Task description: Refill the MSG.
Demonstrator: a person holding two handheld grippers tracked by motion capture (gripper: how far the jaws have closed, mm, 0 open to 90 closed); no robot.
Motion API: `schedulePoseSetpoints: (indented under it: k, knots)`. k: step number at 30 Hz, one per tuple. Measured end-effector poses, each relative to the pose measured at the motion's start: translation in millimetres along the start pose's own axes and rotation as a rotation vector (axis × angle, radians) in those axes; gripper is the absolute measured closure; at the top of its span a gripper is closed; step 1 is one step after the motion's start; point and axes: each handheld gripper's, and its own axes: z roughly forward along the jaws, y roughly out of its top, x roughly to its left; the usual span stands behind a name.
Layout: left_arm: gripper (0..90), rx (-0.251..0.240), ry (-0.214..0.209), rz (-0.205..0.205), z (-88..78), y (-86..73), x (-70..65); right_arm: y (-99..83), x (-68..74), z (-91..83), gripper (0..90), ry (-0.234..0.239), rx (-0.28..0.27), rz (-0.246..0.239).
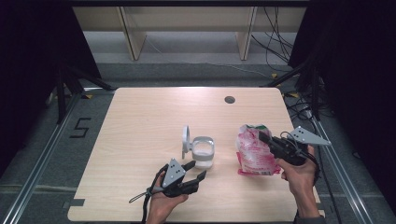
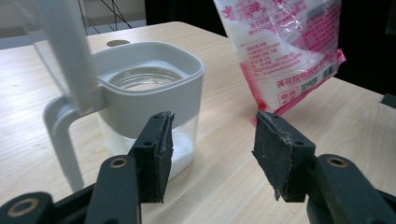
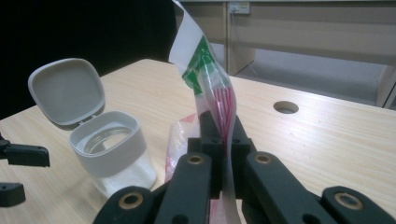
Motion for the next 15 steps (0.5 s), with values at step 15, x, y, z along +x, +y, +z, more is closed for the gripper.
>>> schedulePoseSetpoints:
  k: [15]
  knots:
    - [45.8,0.009,0.03,-0.005,-5.9,0.6,8.4,-11.5,-16.4,3.6,90.0,-0.115,0.059,-0.05]
